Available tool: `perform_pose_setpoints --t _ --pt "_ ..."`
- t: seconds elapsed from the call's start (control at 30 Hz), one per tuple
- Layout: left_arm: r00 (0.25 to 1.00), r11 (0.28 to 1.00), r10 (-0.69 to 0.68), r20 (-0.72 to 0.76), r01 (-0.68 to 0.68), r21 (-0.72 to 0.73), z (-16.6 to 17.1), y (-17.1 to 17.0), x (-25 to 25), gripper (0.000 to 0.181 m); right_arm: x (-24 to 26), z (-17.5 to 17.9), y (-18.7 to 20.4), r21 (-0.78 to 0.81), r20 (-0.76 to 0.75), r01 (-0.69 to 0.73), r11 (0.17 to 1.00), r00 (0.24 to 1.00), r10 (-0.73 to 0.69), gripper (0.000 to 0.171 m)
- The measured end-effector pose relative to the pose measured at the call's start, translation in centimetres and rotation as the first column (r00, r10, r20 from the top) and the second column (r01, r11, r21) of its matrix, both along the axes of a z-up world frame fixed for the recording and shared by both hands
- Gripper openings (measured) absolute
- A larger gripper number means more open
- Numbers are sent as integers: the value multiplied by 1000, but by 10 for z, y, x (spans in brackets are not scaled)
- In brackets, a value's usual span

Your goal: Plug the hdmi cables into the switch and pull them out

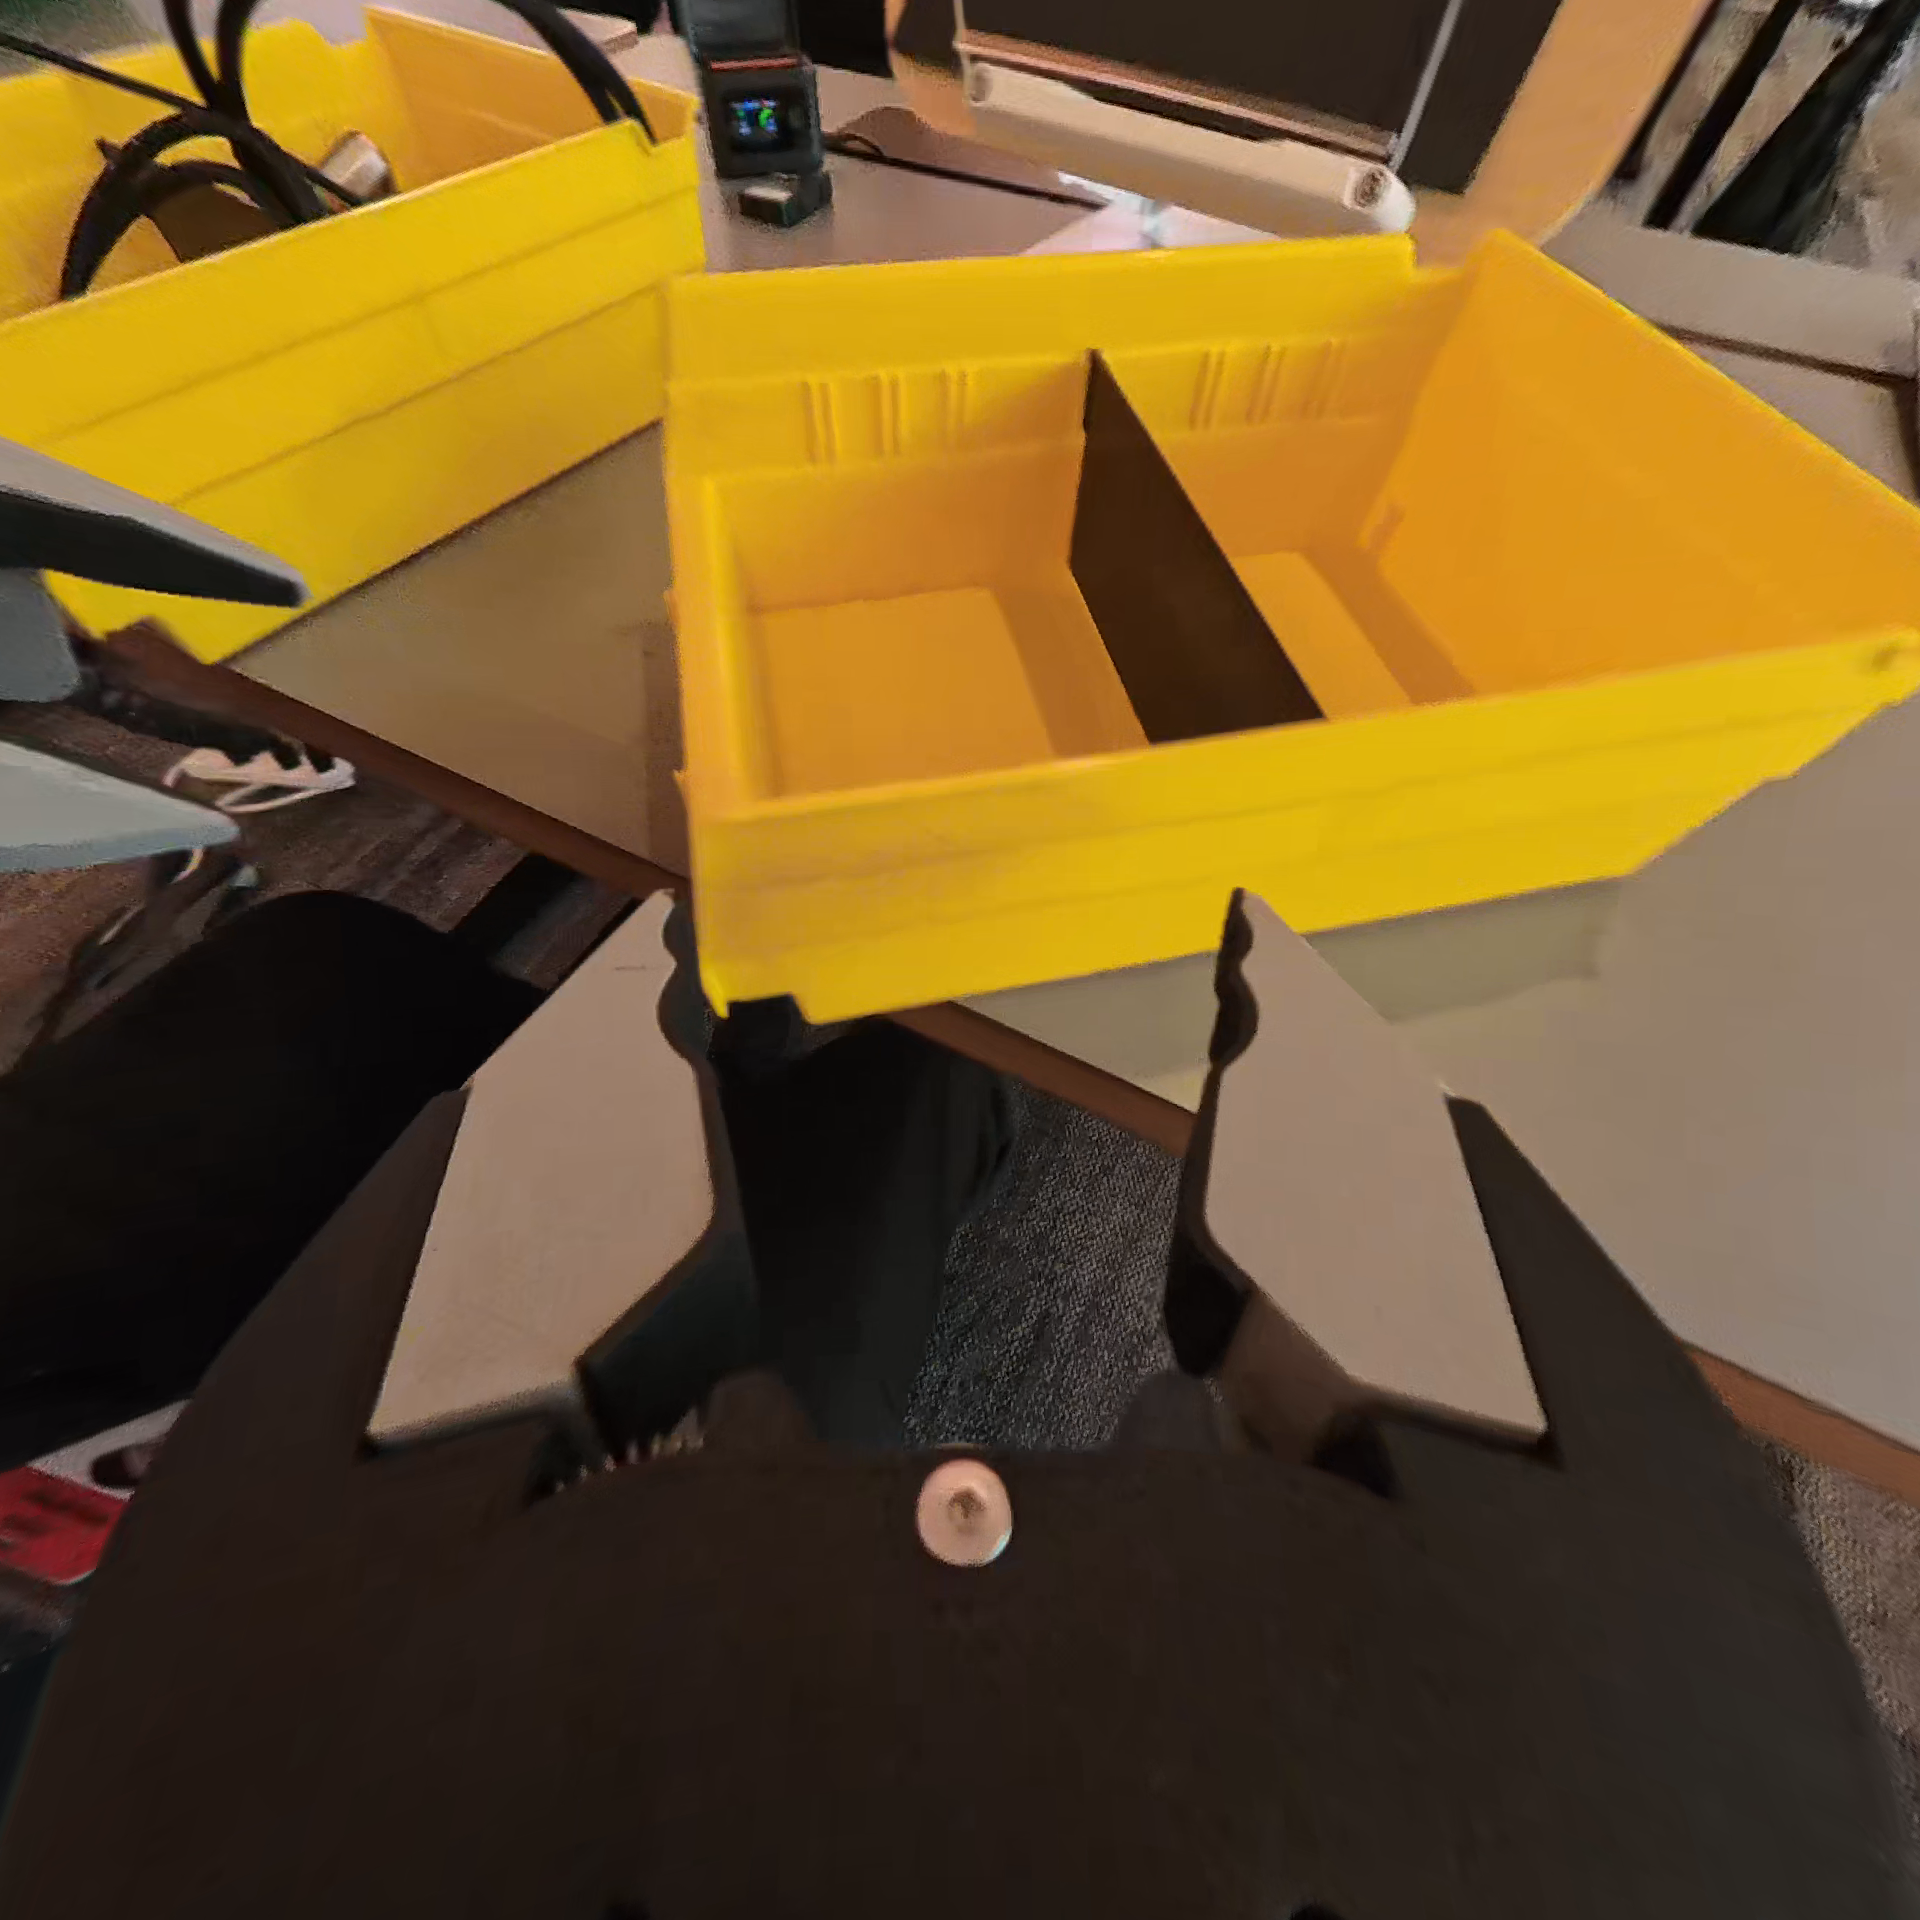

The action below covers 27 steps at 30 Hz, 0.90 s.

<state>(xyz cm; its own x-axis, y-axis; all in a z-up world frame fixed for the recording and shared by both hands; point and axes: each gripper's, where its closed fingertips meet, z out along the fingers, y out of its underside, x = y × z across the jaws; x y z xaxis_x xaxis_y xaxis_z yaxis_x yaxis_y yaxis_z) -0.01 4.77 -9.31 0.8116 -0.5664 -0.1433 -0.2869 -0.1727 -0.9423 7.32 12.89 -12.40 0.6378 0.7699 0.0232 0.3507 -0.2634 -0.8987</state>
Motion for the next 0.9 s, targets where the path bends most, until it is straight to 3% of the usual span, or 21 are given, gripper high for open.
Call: perform_pose_setpoints --t 0.1,0.23,0.5,0.57,0.67,0.8,0.9 --pt "999 999 33 -9 -33 -3 5 -17 -29 41 -21 -6 3 25 54 0 1000 999 -1 105" --pt "991 993 115 -69 -114 17 16 -26 -71 41 -14 -20 21 -1 118 37 999 992 -37 121" --pt "906 915 403 -127 -402 34 35 -34 -189 57 127 -12 79 11 191 406 914 896 -400 89" --pt "894 898 439 -92 -440 14 31 -32 -207 62 114 -2 70 -38 74 332 942 941 -329 89" --pt "888 886 457 -57 -460 -63 11 -24 -217 68 68 12 44 -37 -76 110 993 991 -113 83" --pt "892 881 451 -37 -451 -144 -20 -10 -208 68 19 -10 20 -64 -14 -71 995 997 70 83" --pt "874 869 475 -99 -484 -104 -29 -2 -204 62 0 -27 26 -32 59 -58 998 996 60 80"
